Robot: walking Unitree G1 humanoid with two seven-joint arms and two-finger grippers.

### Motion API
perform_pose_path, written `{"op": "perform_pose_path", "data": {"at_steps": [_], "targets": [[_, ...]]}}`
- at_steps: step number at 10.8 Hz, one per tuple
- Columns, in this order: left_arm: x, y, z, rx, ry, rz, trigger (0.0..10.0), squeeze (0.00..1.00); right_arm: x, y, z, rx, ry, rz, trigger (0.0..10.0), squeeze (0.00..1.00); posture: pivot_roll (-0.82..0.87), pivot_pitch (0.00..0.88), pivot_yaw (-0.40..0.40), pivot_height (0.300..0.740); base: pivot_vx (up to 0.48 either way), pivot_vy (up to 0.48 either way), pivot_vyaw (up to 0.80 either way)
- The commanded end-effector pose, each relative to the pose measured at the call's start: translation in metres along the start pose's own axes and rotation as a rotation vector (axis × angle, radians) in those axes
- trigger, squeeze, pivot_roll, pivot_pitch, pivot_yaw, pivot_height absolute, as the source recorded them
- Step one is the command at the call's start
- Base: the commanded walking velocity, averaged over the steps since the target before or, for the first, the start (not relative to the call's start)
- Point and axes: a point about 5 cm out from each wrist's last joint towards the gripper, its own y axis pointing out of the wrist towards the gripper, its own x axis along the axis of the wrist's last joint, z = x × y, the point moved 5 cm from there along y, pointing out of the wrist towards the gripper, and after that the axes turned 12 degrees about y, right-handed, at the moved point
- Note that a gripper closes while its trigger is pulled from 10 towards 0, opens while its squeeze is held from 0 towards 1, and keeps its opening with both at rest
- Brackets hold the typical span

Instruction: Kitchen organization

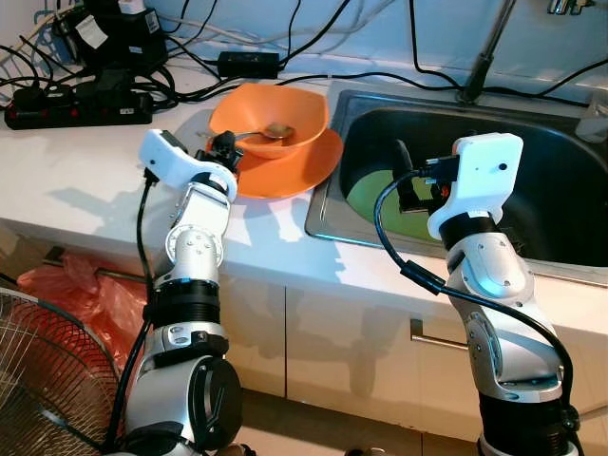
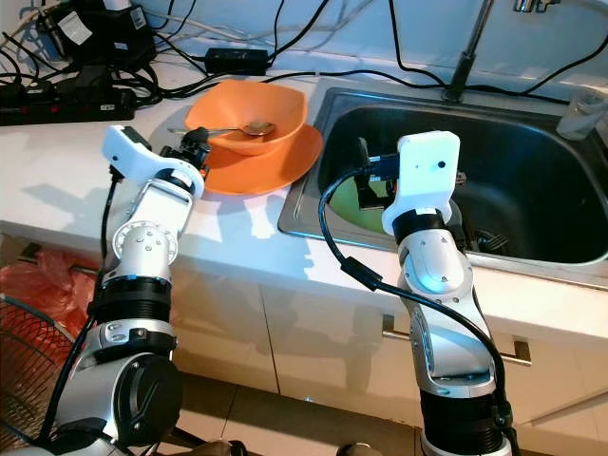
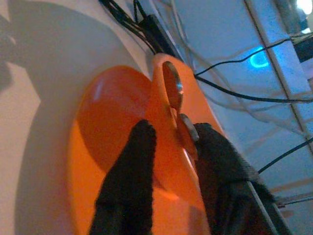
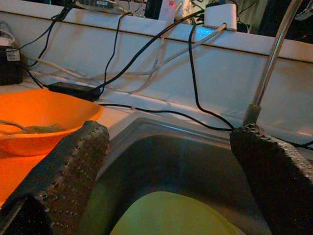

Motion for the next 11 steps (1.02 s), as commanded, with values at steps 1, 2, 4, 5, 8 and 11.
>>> {"op": "perform_pose_path", "data": {"at_steps": [1,2,4,5,8,11], "targets": [[-0.001,-0.001,0.003,0.021,-0.015,0.012,0.0,0.0,0.002,0.0,0.001,0.003,-0.003,-0.011,10.0,0.0,-0.16,0.065,0.008,0.74,0.0,0.0,0.0],[-0.001,-0.002,0.003,0.016,-0.024,0.018,0.0,0.0,0.002,0.0,0.001,0.003,-0.003,-0.011,10.0,0.0,-0.16,0.064,0.008,0.74,0.0,0.0,0.0],[-0.002,-0.002,0.0,0.011,-0.031,0.03,0.0,0.0,0.003,0.001,0.001,0.001,-0.001,-0.013,10.0,0.0,-0.16,0.066,0.009,0.74,0.0,0.0,0.0],[0.0,-0.002,-0.002,0.005,-0.035,0.028,0.0,0.0,0.003,0.0,0.001,0.001,0.0,-0.013,10.0,0.0,-0.15,0.066,0.01,0.74,0.0,0.0,0.0],[0.006,-0.002,-0.008,-0.007,-0.035,0.021,0.0,0.0,0.002,0.0,0.002,-0.001,0.006,-0.011,10.0,0.0,-0.15,0.068,0.014,0.74,0.0,0.0,0.0],[0.022,-0.004,-0.016,-0.018,0.077,-0.047,0.0,0.0,0.001,0.0,0.002,-0.003,0.007,-0.01,10.0,0.0,-0.15,0.067,0.015,0.74,0.0,0.0,0.0]]}}
